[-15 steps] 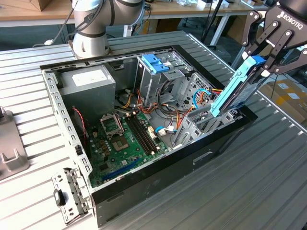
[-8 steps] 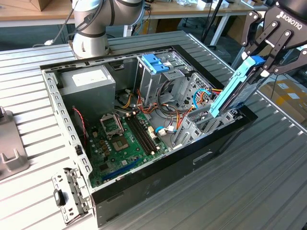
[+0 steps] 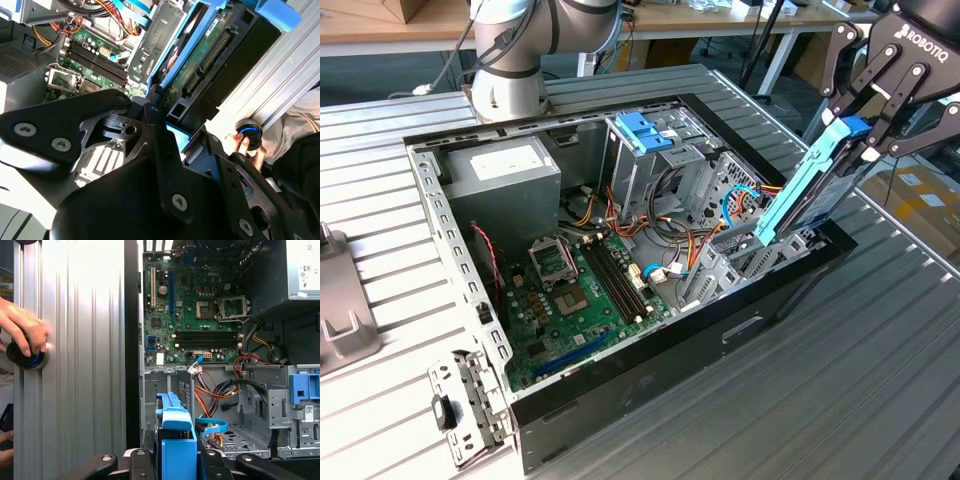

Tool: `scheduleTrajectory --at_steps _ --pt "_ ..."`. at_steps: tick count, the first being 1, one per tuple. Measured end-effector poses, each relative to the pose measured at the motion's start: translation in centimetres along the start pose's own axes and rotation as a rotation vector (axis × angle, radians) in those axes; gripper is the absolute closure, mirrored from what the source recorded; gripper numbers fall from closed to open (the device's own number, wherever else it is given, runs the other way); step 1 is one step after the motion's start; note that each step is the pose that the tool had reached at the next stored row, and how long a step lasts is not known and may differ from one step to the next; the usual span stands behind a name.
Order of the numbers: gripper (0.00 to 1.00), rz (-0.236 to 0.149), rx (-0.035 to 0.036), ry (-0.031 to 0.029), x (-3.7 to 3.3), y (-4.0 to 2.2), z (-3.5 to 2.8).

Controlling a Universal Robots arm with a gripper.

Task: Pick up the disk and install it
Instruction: 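Insert the disk into the insertion slot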

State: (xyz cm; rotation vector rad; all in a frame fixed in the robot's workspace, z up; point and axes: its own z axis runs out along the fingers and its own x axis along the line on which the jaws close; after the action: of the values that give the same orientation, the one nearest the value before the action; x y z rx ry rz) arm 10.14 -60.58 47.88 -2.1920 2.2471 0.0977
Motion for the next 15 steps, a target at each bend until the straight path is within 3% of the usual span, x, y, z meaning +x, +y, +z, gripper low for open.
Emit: scheduleTrajectory --at_steps 15 --pt "0.63 0.0 0.0 0.0 0.01 0.61 0.04"
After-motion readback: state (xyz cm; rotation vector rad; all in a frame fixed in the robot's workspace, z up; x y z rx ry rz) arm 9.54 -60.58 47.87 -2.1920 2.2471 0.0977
